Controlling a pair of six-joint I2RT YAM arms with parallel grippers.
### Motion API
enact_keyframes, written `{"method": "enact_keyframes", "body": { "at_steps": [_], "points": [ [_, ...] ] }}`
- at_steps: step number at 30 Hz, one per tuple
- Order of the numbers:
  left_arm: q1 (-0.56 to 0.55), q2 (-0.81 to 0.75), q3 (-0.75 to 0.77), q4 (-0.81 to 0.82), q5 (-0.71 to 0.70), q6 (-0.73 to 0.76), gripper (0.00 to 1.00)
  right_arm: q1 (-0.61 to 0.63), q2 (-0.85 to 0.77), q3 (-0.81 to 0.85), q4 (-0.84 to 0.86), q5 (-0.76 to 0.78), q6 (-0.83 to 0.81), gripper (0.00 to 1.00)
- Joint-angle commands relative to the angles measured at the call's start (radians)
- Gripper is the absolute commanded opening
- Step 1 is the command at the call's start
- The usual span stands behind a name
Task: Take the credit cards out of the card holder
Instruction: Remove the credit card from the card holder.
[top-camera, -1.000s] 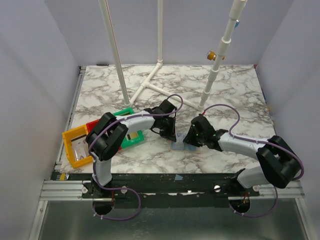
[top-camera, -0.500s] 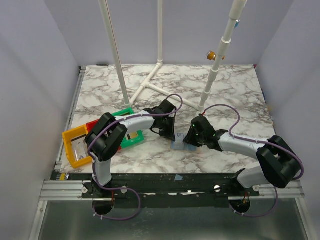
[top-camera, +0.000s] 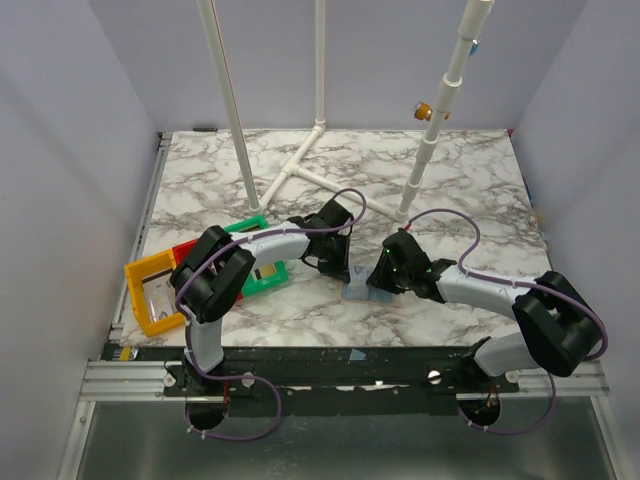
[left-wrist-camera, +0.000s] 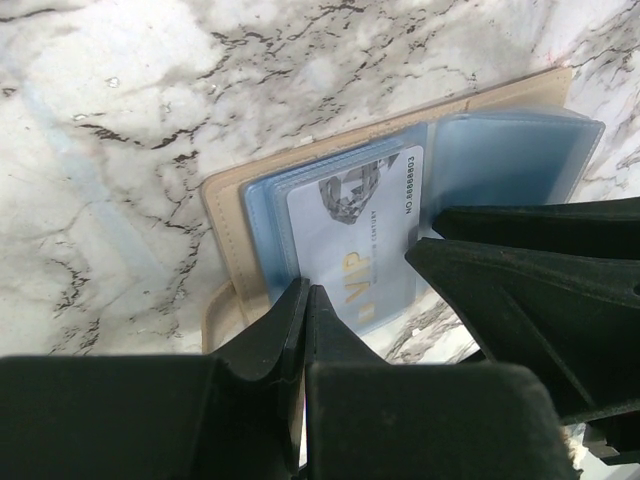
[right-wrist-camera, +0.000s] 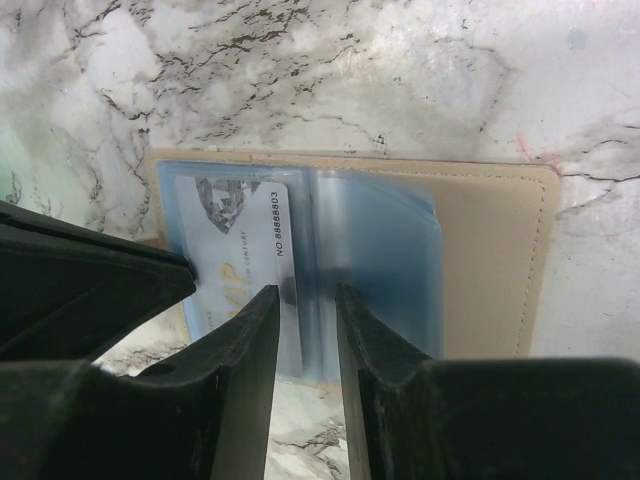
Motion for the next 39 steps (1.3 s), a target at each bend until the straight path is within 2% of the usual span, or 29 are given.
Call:
{"method": "enact_keyframes", "body": {
  "at_steps": [1,13,22,29,39],
  "points": [
    [-0.028,0.032,0.037,-0.033,-0.032,0.017,0.01,-0.007,0.007,-0.019,0.012,-0.013,0.007,0.31],
    [-0.038,0.073,0.044,-0.057,-0.063,0.004,0.0,-0.026,-0.017,-0.058,0.051,-0.042,0.018,0.26],
    [-0.036,0.077,0.043,-0.059,-0.062,0.004,0.0,-0.123,-0.084,-0.205,0.287,-0.236,0.035,0.24],
    [-0.033,0.077,0.043,-0.062,-0.063,0.006,0.0,-0.167,-0.076,-0.287,0.469,-0.355,0.081,0.24],
    [-0.03,0.077,0.044,-0.068,-0.064,0.007,0.0,-0.202,-0.009,-0.318,0.565,-0.415,0.116,0.15]
  ]
}}
